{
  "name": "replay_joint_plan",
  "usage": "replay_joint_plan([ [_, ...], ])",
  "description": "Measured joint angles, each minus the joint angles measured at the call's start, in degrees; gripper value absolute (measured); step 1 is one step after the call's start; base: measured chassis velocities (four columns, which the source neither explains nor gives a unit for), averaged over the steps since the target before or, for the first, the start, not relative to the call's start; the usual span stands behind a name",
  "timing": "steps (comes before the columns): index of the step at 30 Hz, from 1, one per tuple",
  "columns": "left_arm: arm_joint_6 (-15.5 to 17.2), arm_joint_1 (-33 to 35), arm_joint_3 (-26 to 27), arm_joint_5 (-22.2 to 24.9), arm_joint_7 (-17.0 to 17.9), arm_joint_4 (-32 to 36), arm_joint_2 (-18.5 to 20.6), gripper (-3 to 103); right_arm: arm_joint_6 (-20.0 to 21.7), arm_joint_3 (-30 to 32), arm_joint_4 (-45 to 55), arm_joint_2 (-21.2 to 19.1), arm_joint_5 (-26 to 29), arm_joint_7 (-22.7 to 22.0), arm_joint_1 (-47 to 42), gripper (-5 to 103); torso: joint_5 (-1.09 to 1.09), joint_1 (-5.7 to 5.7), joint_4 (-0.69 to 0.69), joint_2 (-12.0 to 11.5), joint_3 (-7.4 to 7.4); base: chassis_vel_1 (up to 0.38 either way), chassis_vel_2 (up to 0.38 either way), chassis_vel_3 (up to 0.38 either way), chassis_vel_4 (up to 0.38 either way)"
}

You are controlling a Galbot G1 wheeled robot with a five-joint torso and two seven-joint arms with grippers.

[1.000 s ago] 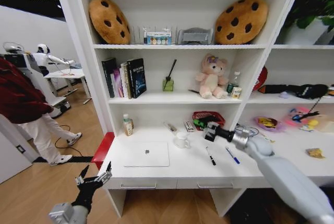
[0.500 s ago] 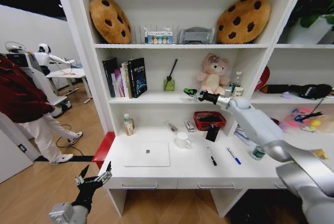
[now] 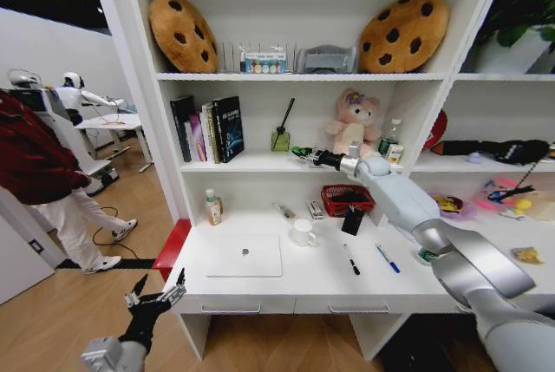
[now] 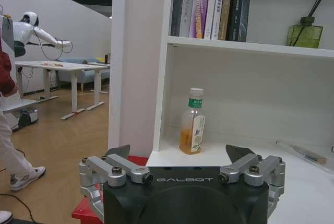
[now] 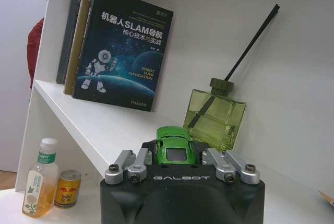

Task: Organize the objects on the table.

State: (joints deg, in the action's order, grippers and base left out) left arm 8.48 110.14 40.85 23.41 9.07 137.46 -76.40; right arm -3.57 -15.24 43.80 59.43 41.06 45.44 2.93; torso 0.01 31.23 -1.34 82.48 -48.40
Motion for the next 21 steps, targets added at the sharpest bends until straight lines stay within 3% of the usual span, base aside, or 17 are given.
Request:
replay_joint_plan([
  [10, 0.0, 0.0, 0.0, 0.0, 0.0, 0.0, 0.0, 100, -0.61, -0.41, 0.14, 0.52, 0.2, -2.67, -0.43, 36, -0.02, 0.0, 0.01, 0.01, 0.0, 0.0, 0.0, 0.0, 0.0],
  [13, 0.0, 0.0, 0.0, 0.0, 0.0, 0.0, 0.0, 100, -0.66, -0.42, 0.73, 0.63, 0.62, -4.88, -1.1, 52, -0.01, 0.0, 0.01, 0.01, 0.0, 0.0, 0.0, 0.0, 0.0],
  [15, 0.01, 0.0, 0.0, 0.0, 0.0, 0.0, 0.0, 100, -0.7, -0.41, 0.88, 0.53, 0.7, -5.14, -1.26, 52, -0.02, 0.0, 0.02, 0.02, 0.0, 0.0, 0.0, 0.0, 0.0],
  [17, 0.0, 0.0, 0.0, 0.0, 0.0, 0.0, 0.0, 100, -0.87, -0.12, 1.35, 0.15, 0.78, -5.34, -1.74, 63, -0.02, 0.0, 0.02, 0.02, 0.01, 0.0, 0.0, 0.0, 0.0],
  [21, 0.0, 0.0, 0.0, 0.0, 0.0, 0.0, 0.0, 100, -1.08, 0.97, 2.4, -0.63, 0.84, -5.25, -2.83, 74, 0.0, 0.0, 0.01, 0.01, 0.0, 0.0, 0.0, 0.0, 0.0],
])
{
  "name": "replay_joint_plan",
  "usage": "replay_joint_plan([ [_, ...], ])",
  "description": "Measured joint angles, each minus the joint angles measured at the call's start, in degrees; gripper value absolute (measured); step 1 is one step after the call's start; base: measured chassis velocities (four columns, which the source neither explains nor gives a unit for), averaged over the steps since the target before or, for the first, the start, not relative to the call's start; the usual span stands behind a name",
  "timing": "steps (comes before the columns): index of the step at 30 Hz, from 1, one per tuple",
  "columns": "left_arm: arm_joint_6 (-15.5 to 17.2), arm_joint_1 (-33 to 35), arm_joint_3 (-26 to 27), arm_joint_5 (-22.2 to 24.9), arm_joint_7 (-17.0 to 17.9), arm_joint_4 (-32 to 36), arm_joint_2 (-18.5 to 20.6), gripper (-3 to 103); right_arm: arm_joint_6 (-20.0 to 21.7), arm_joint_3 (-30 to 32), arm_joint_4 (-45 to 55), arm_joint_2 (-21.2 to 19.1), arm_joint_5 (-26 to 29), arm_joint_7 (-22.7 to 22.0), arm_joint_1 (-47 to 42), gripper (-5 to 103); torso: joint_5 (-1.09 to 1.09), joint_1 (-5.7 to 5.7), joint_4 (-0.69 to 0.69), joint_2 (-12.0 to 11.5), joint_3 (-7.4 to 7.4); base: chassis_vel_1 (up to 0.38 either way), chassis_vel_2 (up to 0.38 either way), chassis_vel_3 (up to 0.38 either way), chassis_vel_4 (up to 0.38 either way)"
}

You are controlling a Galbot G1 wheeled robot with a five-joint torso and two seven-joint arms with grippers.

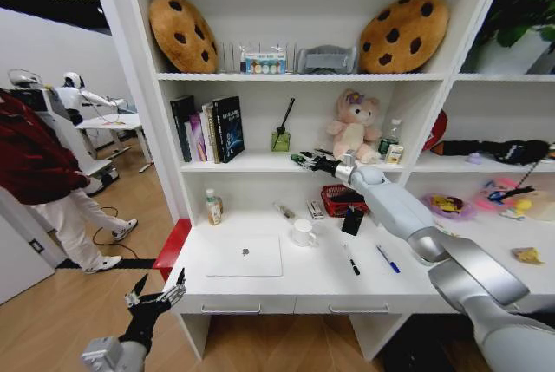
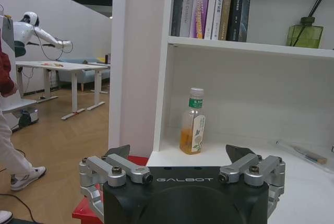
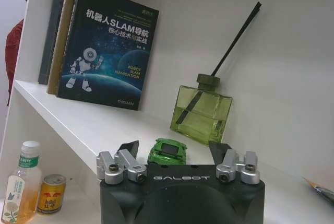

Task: Organize the objects on the table.

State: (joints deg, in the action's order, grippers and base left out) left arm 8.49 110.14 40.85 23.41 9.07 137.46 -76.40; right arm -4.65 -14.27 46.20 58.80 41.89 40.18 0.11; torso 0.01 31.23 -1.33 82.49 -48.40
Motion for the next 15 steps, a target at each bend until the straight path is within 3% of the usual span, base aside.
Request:
replay_joint_plan([
  [2, 0.0, 0.0, 0.0, 0.0, 0.0, 0.0, 0.0, 100, 0.01, 2.45, 2.91, -1.44, 0.92, 0.66, -1.79, 85, -0.01, 0.0, 0.0, 0.0, 0.0, 0.0, 0.0, 0.0, 0.0],
  [5, 0.0, 0.0, 0.0, 0.0, 0.0, 0.0, 0.0, 100, 0.02, 3.38, 4.95, -2.29, 1.15, 0.14, -2.76, 90, 0.0, 0.0, 0.0, 0.0, 0.0, 0.0, 0.0, 0.0, 0.0],
  [6, 0.0, 0.0, 0.0, 0.0, 0.0, 0.0, 0.0, 100, 0.03, 5.14, 9.22, -4.0, 1.7, -1.98, -4.85, 90, 0.0, 0.0, 0.0, 0.0, 0.0, 0.0, 0.0, 0.0, 0.0],
  [7, 0.0, 0.0, 0.0, 0.0, 0.0, 0.0, 0.0, 100, 0.05, 6.53, 13.47, -5.6, 2.76, -4.69, -6.97, 98, -0.01, 0.0, -0.01, 0.0, 0.0, 0.0, 0.0, 0.0, 0.0],
  [8, 0.0, 0.0, 0.0, 0.0, 0.0, 0.0, 0.0, 100, 0.05, 6.53, 13.47, -5.6, 2.76, -4.69, -6.97, 98, -0.01, 0.0, -0.01, 0.0, 0.0, 0.0, 0.0, 0.0, 0.0],
  [10, 0.0, 0.0, 0.0, 0.0, 0.0, 0.0, 0.0, 100, 0.3, 9.76, 25.8, -10.13, 6.3, -10.92, -13.26, 100, 0.0, 0.0, 0.02, 0.0, 0.01, 0.0, 0.0, 0.0, 0.0],
  [11, 0.0, 0.0, 0.0, 0.0, 0.0, 0.0, 0.0, 100, 0.3, 9.76, 25.8, -10.13, 6.3, -10.92, -13.26, 100, 0.0, 0.0, 0.02, 0.0, 0.01, 0.0, 0.0, 0.0, 0.0],
  [13, 0.0, 0.01, 0.01, 0.0, 0.01, 0.0, 0.0, 100, 0.32, 14.36, 38.39, -16.92, 7.32, -13.19, -23.74, 100, 0.0, -0.01, 0.0, 0.01, 0.01, 0.0, 0.0, 0.0, 0.0],
  [14, 0.0, 0.01, 0.01, 0.0, 0.01, 0.0, 0.0, 100, 0.32, 14.36, 38.39, -16.92, 7.32, -13.19, -23.74, 100, 0.0, -0.01, 0.0, 0.01, 0.01, 0.0, 0.0, 0.0, 0.0],
  [15, 0.0, 0.01, 0.02, 0.0, 0.01, 0.0, 0.0, 100, 0.52, 18.07, 43.65, -19.36, 7.24, -14.34, -29.33, 100, 0.06, -0.01, -0.05, 0.0, 0.0, 0.0, 0.0, 0.0, 0.0],
])
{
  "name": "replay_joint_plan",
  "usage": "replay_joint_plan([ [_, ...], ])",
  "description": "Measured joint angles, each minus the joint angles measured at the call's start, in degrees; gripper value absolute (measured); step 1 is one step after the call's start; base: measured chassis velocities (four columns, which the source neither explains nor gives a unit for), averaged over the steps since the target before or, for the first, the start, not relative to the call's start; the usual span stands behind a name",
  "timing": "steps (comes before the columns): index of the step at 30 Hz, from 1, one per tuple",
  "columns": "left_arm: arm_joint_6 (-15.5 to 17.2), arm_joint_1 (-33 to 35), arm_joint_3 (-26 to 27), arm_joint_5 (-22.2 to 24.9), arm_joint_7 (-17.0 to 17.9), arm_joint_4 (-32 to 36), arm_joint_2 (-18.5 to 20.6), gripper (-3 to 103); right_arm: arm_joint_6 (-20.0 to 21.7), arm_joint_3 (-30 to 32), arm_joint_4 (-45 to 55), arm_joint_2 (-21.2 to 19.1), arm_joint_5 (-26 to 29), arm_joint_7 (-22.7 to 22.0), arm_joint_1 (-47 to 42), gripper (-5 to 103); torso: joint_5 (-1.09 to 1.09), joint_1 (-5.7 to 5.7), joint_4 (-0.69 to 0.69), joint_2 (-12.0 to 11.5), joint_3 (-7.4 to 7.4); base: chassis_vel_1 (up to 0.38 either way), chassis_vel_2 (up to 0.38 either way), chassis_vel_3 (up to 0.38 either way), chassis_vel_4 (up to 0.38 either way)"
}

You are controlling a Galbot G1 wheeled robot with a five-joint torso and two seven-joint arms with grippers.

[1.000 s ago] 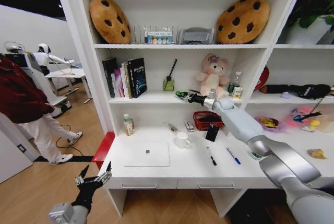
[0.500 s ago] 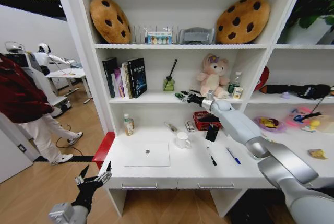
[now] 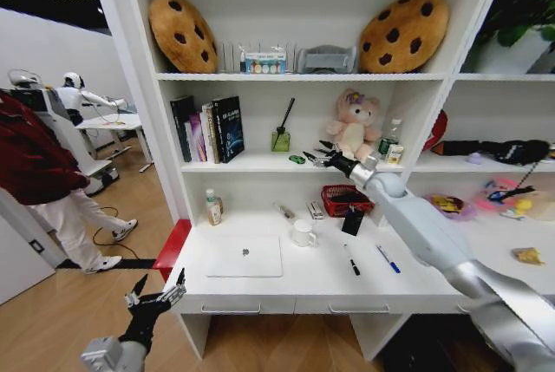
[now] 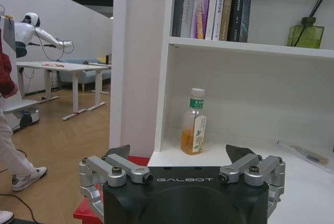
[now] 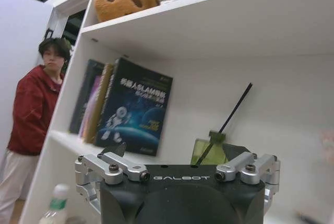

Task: Organize the objects on the table.

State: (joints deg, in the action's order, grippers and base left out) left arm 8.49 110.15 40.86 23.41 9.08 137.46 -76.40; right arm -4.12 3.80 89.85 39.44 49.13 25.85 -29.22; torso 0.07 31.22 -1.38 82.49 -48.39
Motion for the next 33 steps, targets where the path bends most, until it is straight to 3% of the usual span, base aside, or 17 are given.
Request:
replay_joint_plan([
  [2, 0.0, -0.01, -0.02, 0.0, -0.02, 0.0, 0.0, 100, 1.91, 9.89, 9.5, -2.17, -0.93, -3.67, -11.86, 100, -0.12, -0.02, 0.01, 0.02, 0.02, 0.0, 0.0, 0.0, 0.0],
  [3, 0.0, -0.01, -0.02, 0.0, -0.02, 0.0, 0.0, 100, 1.91, 9.89, 9.5, -2.17, -0.93, -3.67, -11.86, 100, -0.12, -0.02, 0.01, 0.02, 0.02, 0.0, 0.0, 0.0, 0.0],
  [6, 0.0, -0.01, -0.02, 0.0, -0.04, 0.0, 0.01, 100, 7.94, 24.9, 20.41, 0.44, -3.04, -11.22, -31.58, 100, -0.01, -0.01, 0.06, 0.0, 0.01, 0.0, 0.0, 0.0, 0.0],
  [7, 0.0, -0.01, -0.02, 0.0, -0.04, 0.0, 0.01, 100, 7.94, 24.9, 20.41, 0.44, -3.04, -11.22, -31.58, 100, -0.01, -0.01, 0.06, 0.0, 0.01, 0.0, 0.0, 0.0, 0.0],
  [9, 0.0, -0.01, 0.0, 0.0, 0.0, 0.0, 0.0, 100, 12.05, 33.76, 27.83, 5.54, -5.5, -19.05, -46.91, 100, -0.08, -0.02, 0.06, 0.01, 0.02, 0.0, 0.0, 0.0, 0.0],
  [10, 0.0, -0.01, 0.0, 0.0, 0.0, 0.0, 0.0, 100, 12.05, 33.76, 27.83, 5.54, -5.5, -19.05, -46.91, 100, -0.08, -0.02, 0.06, 0.01, 0.02, 0.0, 0.0, 0.0, 0.0],
  [12, 0.0, -0.01, -0.02, 0.0, -0.01, 0.0, 0.01, 100, 11.95, 39.98, 30.08, 11.73, -12.95, -20.68, -59.31, 100, -0.06, -0.02, 0.02, 0.01, 0.01, 0.0, 0.0, 0.0, 0.0],
  [13, 0.0, -0.01, -0.02, 0.0, -0.01, 0.0, 0.01, 100, 11.95, 39.98, 30.08, 11.73, -12.95, -20.68, -59.31, 100, -0.06, -0.02, 0.02, 0.01, 0.01, 0.0, 0.0, 0.0, 0.0],
  [16, 0.0, 0.0, 0.0, 0.0, -0.01, 0.0, 0.0, 100, 7.13, 44.67, 30.28, 19.75, -20.25, -19.77, -69.54, 100, -0.07, -0.02, 0.02, 0.02, 0.01, 0.0, 0.0, 0.0, 0.0],
  [17, 0.0, 0.0, -0.02, 0.0, -0.02, -0.01, 0.0, 100, 4.58, 45.4, 29.79, 22.25, -22.02, -19.82, -70.95, 100, -0.1, -0.02, 0.04, 0.01, 0.01, 0.0, 0.0, 0.0, 0.0],
  [18, 0.0, 0.0, -0.02, 0.0, -0.02, -0.01, 0.0, 100, 4.58, 45.4, 29.79, 22.25, -22.02, -19.82, -70.95, 100, -0.1, -0.02, 0.04, 0.01, 0.01, 0.0, 0.0, 0.0, 0.0],
  [21, 0.0, 0.0, -0.02, 0.0, -0.01, 0.0, 0.0, 100, -6.85, 47.04, 26.96, 29.11, -32.18, -19.9, -71.58, 100, -0.05, 0.0, 0.04, 0.0, 0.0, 0.0, 0.0, 0.0, 0.0],
  [24, 0.0, 0.0, -0.01, 0.0, -0.01, -0.01, 0.0, 100, -7.13, 48.06, 27.87, 30.67, -33.22, -20.78, -71.85, 100, -0.08, 0.01, 0.06, 0.0, 0.0, 0.0, 0.0, 0.0, 0.0],
  [33, 0.0, 0.0, -0.01, 0.0, -0.01, 0.0, 0.0, 100, -5.16, 47.39, 28.45, 29.93, -27.28, -21.88, -71.96, 100, -0.07, 0.01, 0.05, 0.0, 0.0, 0.0, 0.0, 0.0, 0.0],
])
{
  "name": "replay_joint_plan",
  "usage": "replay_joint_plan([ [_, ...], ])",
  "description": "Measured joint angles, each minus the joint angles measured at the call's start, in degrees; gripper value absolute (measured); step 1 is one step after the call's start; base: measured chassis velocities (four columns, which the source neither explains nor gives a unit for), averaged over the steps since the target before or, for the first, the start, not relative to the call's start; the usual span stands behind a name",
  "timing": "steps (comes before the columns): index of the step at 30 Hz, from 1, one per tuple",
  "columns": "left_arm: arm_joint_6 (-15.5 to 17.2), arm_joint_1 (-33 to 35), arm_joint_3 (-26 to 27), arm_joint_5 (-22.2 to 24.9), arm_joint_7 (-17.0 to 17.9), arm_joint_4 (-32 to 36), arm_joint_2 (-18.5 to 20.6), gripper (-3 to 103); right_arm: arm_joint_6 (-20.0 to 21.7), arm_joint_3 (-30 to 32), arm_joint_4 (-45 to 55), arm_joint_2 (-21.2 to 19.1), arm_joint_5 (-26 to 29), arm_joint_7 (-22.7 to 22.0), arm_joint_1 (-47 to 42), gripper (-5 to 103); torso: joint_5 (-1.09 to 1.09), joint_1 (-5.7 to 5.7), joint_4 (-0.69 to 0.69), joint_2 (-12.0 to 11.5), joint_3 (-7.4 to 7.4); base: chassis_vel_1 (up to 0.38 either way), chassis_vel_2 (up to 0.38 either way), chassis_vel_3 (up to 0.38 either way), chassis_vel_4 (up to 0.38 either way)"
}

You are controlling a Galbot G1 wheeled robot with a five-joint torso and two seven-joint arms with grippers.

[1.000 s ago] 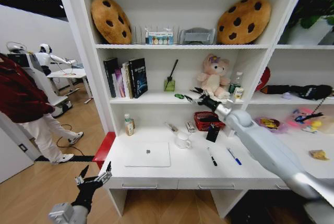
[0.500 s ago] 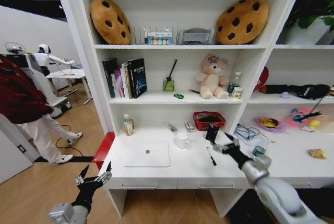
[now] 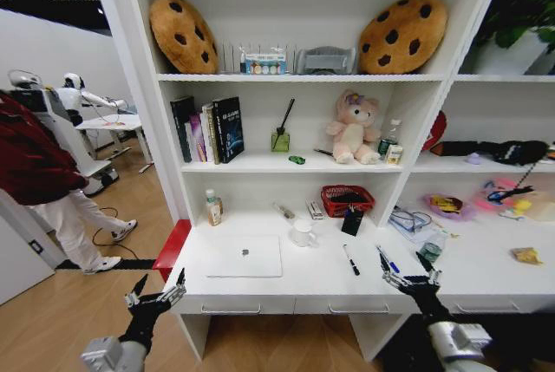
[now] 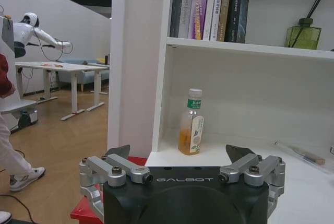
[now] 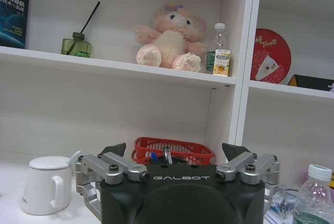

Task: Organize the objects on the table.

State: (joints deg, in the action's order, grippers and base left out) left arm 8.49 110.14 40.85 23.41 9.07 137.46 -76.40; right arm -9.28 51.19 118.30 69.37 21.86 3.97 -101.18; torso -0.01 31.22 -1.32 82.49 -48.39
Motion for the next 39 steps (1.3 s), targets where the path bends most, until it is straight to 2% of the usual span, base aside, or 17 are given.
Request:
replay_joint_plan([
  [9, 0.0, 0.0, 0.01, 0.0, 0.0, 0.0, 0.0, 100, 0.93, -3.6, -1.12, -0.22, 0.46, -0.74, 1.71, 100, 0.0, 0.0, -0.02, 0.0, 0.0, -0.082, -0.105, 0.101, 0.097],
  [12, 0.0, 0.0, -0.01, 0.0, 0.0, 0.0, -0.01, 100, 5.78, -8.68, -1.2, -1.21, 3.89, -4.6, 3.56, 100, 0.03, 0.01, -0.04, -0.01, -0.01, -0.203, -0.181, 0.185, 0.18],
  [13, 0.0, 0.0, -0.01, 0.0, 0.0, 0.0, -0.01, 100, 5.78, -8.68, -1.2, -1.21, 3.89, -4.6, 3.56, 100, 0.03, 0.01, -0.04, -0.01, -0.01, -0.206, -0.144, 0.166, 0.181],
  [14, 0.0, 0.0, -0.01, 0.0, -0.01, 0.01, -0.01, 100, 7.98, -10.6, -1.06, -1.82, 5.12, -6.65, 4.57, 100, 0.08, 0.01, -0.01, -0.01, -0.01, -0.156, -0.144, 0.138, 0.119],
  [15, 0.0, 0.0, -0.02, 0.0, -0.02, 0.01, -0.02, 100, 11.13, -12.56, -0.79, -2.81, 6.09, -8.73, 5.93, 100, 0.03, 0.01, 0.0, -0.01, -0.01, -0.053, -0.116, 0.138, 0.055],
  [16, 0.0, 0.0, -0.02, 0.0, -0.02, 0.01, -0.02, 100, 11.13, -12.56, -0.79, -2.81, 6.09, -8.73, 5.93, 100, 0.03, 0.01, 0.0, -0.01, -0.01, -0.053, -0.116, 0.138, 0.055],
  [18, 0.0, 0.0, -0.01, 0.0, -0.01, 0.01, -0.02, 100, 16.97, -17.06, -0.46, -6.6, 8.54, -12.46, 9.08, 100, 0.01, 0.0, 0.0, -0.01, -0.01, 0.003, -0.026, 0.049, 0.055],
  [19, 0.0, 0.0, -0.01, 0.0, -0.01, 0.01, -0.02, 100, 16.97, -17.06, -0.46, -6.6, 8.54, -12.46, 9.08, 100, 0.01, 0.0, 0.0, -0.01, -0.01, 0.003, -0.005, 0.004, 0.054],
  [21, 0.0, 0.0, 0.0, 0.0, 0.0, 0.02, 0.0, 100, 21.63, -21.08, -1.62, -9.93, 11.36, -15.23, 13.93, 100, -0.04, 0.0, 0.0, 0.0, 0.0, 0.056, 0.011, -0.071, -0.023],
  [23, 0.0, 0.0, 0.01, 0.0, 0.01, 0.01, 0.0, 100, 22.78, -22.2, -2.24, -10.65, 11.9, -16.05, 15.35, 100, -0.04, 0.0, -0.01, 0.0, 0.0, 0.068, 0.027, -0.065, -0.04],
  [26, -0.01, 0.0, 0.03, -0.01, 0.03, 0.01, 0.0, 100, 28.97, -28.55, -6.65, -13.74, 17.31, -21.22, 24.05, 100, -0.02, 0.0, 0.01, -0.01, 0.0, 0.016, 0.02, -0.022, -0.013],
  [27, -0.01, 0.0, 0.03, -0.01, 0.03, 0.01, 0.0, 100, 28.97, -28.55, -6.65, -13.74, 17.31, -21.22, 24.05, 100, -0.02, 0.0, 0.01, -0.01, 0.0, 0.0, 0.0, 0.0, 0.0],
  [28, -0.01, 0.0, 0.03, -0.01, 0.02, 0.01, 0.0, 100, 30.78, -30.66, -8.83, -14.23, 18.86, -22.56, 27.64, 100, 0.0, 0.0, 0.01, -0.01, -0.01, 0.0, 0.0, 0.0, 0.0],
  [34, -0.01, 0.0, 0.0, -0.01, 0.01, 0.01, 0.0, 100, 31.89, -35.83, -15.32, -14.17, 19.48, -23.8, 36.09, 100, 0.01, 0.01, -0.01, -0.01, -0.01, 0.0, 0.0, 0.0, 0.0],
  [39, -0.01, 0.0, 0.01, -0.01, 0.01, 0.02, 0.0, 100, 31.81, -37.81, -18.88, -13.56, 19.73, -23.76, 38.08, 100, 0.01, 0.01, -0.01, -0.01, -0.01, 0.0, 0.0, 0.0, 0.0],
])
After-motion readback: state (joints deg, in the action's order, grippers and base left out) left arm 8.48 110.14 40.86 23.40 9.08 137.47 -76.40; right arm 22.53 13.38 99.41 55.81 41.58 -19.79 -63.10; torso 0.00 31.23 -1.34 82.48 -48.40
